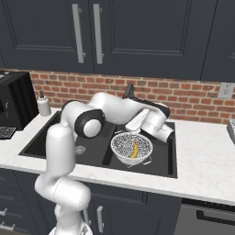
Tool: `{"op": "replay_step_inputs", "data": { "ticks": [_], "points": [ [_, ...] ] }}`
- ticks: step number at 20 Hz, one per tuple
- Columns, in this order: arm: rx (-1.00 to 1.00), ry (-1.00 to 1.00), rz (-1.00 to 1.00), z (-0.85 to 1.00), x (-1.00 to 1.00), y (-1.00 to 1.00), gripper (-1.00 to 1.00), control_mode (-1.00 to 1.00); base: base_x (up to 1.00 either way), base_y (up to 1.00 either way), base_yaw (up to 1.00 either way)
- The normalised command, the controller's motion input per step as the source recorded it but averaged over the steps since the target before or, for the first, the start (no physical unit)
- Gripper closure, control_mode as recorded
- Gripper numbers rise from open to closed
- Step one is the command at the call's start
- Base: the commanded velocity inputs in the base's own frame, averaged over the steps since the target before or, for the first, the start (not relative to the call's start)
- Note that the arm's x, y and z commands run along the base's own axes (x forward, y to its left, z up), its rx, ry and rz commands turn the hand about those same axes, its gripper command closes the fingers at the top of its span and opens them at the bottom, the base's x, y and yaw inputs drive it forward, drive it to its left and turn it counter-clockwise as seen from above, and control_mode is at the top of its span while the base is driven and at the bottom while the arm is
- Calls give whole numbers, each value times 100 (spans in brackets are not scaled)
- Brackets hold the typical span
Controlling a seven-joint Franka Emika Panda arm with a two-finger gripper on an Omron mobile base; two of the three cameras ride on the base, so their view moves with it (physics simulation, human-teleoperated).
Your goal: Put the colander in the sink, put the banana in the colander, and turn on the sink faucet and pour water over the colander.
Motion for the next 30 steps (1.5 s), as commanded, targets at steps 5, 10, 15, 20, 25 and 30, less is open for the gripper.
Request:
{"op": "replay_step_inputs", "data": {
  "ticks": [5,10,15,20,25,30],
  "points": [
    [3,-13,8,1,36,3,-100,-100,0,0,0],
    [4,0,4,1,38,0,-100,-100,0,0,0],
    [6,0,1,0,32,-2,-100,-100,0,0,0],
    [16,4,0,-6,22,0,-100,-100,0,0,0],
    [16,0,0,-8,16,0,-100,-100,0,0,0],
    [5,1,0,0,20,-2,-100,-100,0,0,0]
  ]
}}
